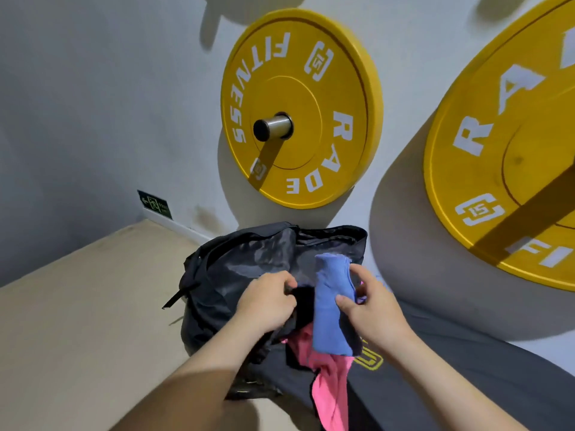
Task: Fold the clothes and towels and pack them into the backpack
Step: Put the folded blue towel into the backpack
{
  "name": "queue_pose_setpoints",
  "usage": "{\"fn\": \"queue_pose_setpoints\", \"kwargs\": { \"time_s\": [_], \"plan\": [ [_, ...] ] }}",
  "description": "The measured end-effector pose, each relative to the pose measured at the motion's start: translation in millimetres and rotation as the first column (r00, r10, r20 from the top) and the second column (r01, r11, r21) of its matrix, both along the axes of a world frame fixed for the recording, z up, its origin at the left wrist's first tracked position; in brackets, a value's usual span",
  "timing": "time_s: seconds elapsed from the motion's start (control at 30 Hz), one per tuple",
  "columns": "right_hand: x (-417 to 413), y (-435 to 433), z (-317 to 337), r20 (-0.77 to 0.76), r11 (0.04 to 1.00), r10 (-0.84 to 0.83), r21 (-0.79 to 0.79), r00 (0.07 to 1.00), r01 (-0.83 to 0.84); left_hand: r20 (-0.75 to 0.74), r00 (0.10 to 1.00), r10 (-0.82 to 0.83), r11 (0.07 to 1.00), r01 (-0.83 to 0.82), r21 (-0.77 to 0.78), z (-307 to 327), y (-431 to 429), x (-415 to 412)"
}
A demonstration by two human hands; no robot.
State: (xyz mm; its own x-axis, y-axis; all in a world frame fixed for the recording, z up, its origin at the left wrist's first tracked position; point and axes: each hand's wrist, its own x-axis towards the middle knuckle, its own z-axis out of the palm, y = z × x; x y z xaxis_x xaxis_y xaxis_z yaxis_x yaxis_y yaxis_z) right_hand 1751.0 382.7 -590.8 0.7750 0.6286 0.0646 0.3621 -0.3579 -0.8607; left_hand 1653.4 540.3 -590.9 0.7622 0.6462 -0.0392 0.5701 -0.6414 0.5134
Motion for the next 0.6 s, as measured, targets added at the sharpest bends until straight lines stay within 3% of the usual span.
{"fn": "queue_pose_setpoints", "kwargs": {
  "time_s": [0.1,0.23,0.3,0.43,0.5,0.6],
  "plan": [
    [34.2,38.0,-6.5,0.074,1.000,-0.018,-0.001,0.997,0.018,-0.221,0.971,0.094,0.984,-0.057,0.169,-38.1,28.5,25.1],
    [72.2,90.2,-25.3,0.129,0.999,0.006,0.035,0.992,-0.011,-0.288,0.943,0.166,0.943,-0.066,0.327,-81.2,46.0,49.0],
    [82.2,105.6,-43.4,0.147,0.999,0.011,-0.053,0.989,-0.003,-0.372,0.911,0.176,0.939,-0.043,0.340,-90.3,51.6,56.7],
    [89.2,109.2,-85.9,0.277,0.939,0.025,-0.336,0.961,0.073,-0.555,0.832,0.027,0.940,0.167,0.297,-71.3,60.4,72.4],
    [96.5,102.7,-103.8,0.299,0.915,0.004,-0.387,0.954,0.117,-0.484,0.874,0.035,0.926,0.153,0.345,-44.7,77.9,67.6],
    [104.8,96.7,-117.0,0.298,0.913,-0.001,-0.389,0.955,0.123,-0.198,0.963,0.184,0.866,-0.064,0.496,-10.7,109.8,40.2]
  ]
}}
